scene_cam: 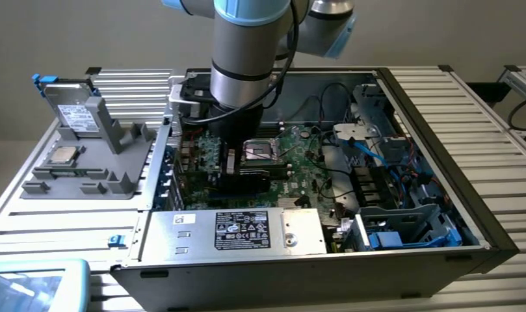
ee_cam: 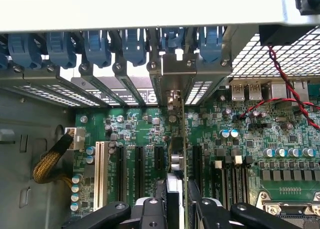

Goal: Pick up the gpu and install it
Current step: 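Insert the gpu into the slot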

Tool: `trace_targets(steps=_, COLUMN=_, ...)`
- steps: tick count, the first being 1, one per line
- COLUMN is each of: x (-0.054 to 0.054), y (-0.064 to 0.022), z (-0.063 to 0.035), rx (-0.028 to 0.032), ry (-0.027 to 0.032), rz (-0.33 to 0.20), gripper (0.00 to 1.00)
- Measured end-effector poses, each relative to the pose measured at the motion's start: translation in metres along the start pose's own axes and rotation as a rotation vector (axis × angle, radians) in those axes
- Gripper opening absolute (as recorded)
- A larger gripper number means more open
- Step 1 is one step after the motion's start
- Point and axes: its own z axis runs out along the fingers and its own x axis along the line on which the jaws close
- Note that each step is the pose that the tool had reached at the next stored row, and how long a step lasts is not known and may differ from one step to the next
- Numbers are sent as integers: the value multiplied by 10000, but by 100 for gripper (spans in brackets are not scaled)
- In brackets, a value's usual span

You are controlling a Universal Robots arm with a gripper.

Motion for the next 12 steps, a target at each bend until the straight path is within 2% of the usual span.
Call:
trace_targets(steps=10, x=0, y=1, z=2, rx=1, ry=-4, rz=3, gripper=29)
trace_targets(steps=11, x=0, y=0, z=2, rx=2, ry=-4, rz=0, gripper=41)
trace_targets(steps=12, x=0, y=0, z=1, rx=1, ry=-2, rz=-1, gripper=47)
